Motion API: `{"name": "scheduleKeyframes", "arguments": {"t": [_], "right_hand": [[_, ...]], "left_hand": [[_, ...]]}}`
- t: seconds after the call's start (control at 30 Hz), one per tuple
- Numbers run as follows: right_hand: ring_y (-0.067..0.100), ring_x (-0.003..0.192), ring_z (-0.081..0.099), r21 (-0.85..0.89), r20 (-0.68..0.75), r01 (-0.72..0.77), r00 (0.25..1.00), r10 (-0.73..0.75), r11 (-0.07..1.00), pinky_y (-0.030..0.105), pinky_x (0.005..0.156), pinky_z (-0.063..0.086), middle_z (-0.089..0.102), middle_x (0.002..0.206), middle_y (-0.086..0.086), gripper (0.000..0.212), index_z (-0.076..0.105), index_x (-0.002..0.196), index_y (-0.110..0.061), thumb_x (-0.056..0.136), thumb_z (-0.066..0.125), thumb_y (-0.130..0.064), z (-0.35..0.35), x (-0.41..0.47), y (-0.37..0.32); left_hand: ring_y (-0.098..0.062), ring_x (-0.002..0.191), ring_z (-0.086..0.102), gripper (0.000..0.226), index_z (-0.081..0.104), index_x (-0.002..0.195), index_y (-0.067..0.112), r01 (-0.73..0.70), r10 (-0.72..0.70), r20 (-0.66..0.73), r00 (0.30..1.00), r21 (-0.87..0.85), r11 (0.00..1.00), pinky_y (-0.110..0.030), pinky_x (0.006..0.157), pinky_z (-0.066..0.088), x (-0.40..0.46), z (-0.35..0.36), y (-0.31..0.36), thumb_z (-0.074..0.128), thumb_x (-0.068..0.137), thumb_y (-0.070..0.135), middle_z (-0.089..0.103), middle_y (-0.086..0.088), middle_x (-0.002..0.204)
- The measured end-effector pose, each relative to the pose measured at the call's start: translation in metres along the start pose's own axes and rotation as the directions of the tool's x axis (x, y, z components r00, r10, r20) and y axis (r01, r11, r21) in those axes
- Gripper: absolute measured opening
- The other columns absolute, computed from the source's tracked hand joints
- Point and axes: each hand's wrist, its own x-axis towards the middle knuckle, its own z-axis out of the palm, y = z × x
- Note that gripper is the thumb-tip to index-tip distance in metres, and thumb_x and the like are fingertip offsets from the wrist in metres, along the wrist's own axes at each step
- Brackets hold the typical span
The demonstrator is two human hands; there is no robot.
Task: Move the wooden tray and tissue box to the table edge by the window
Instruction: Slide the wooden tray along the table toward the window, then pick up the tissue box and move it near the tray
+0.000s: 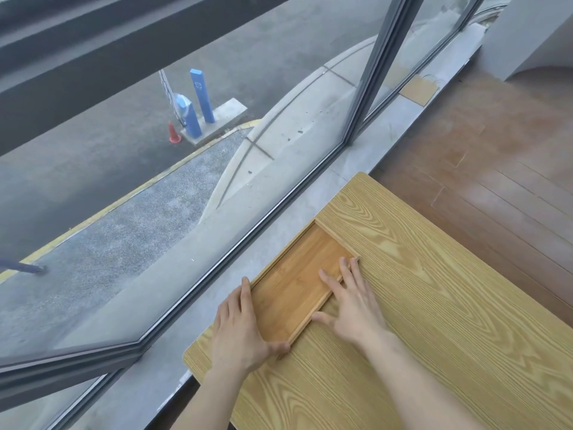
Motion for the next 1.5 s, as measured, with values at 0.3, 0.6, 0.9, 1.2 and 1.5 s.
{"name": "scheduleKeyframes", "arguments": {"t": [0.3,0.6,0.9,1.2,1.5], "right_hand": [[0.026,0.157,-0.029,-0.013,0.003,-0.004,1.000,0.004,1.000,0.052,0.132,0.007,-0.021,0.174,0.007,0.100,0.013,0.165,-0.039,0.086,0.066,-0.069,0.002,0.001,0.000],[0.031,0.154,-0.036,-0.074,-0.115,-0.105,0.989,0.097,0.992,0.060,0.124,-0.022,-0.033,0.169,0.008,0.106,-0.020,0.160,-0.045,0.076,0.012,-0.100,0.010,-0.022,0.016],[0.032,0.151,-0.041,0.021,-0.183,-0.338,0.924,0.336,0.941,0.065,0.120,-0.027,-0.035,0.168,0.010,0.102,-0.037,0.151,-0.047,0.073,0.000,-0.101,0.000,-0.082,0.060],[0.031,0.152,-0.041,0.195,-0.228,-0.544,0.784,0.577,0.816,0.061,0.121,-0.027,-0.040,0.166,0.007,0.105,-0.036,0.151,-0.047,0.068,-0.003,-0.103,0.015,-0.189,0.145],[0.028,0.156,-0.032,0.390,-0.315,-0.519,0.701,0.640,0.760,0.052,0.127,-0.020,-0.037,0.167,0.003,0.101,-0.034,0.151,-0.050,0.073,0.007,-0.099,0.030,-0.309,0.257]], "left_hand": [[-0.024,0.145,0.021,0.159,-0.014,0.160,0.023,0.001,-0.001,0.019,1.000,0.002,1.000,-0.042,0.121,0.026,0.003,-0.001,0.000,0.077,0.043,0.083,0.020,0.001,0.158],[-0.027,0.156,-0.013,0.146,-0.017,0.157,0.043,-0.103,0.107,-0.074,0.991,0.057,0.993,-0.050,0.124,-0.012,0.011,-0.009,0.010,0.044,0.040,0.106,-0.006,-0.005,0.170],[-0.026,0.153,-0.025,0.143,-0.016,0.157,0.043,-0.345,0.346,0.021,0.938,0.152,0.926,-0.053,0.121,-0.017,0.021,-0.013,0.073,0.035,0.041,0.109,-0.015,-0.003,0.170],[-0.024,0.151,-0.031,0.140,-0.018,0.157,0.042,-0.593,0.576,0.142,0.805,0.178,0.785,-0.051,0.121,-0.020,-0.032,0.033,0.186,0.040,0.046,0.105,-0.019,-0.002,0.169],[-0.023,0.155,-0.017,0.134,-0.014,0.156,0.046,-0.749,0.696,0.289,0.657,0.151,0.645,-0.049,0.124,-0.013,-0.144,0.126,0.288,0.040,0.048,0.105,-0.012,0.003,0.171]]}}
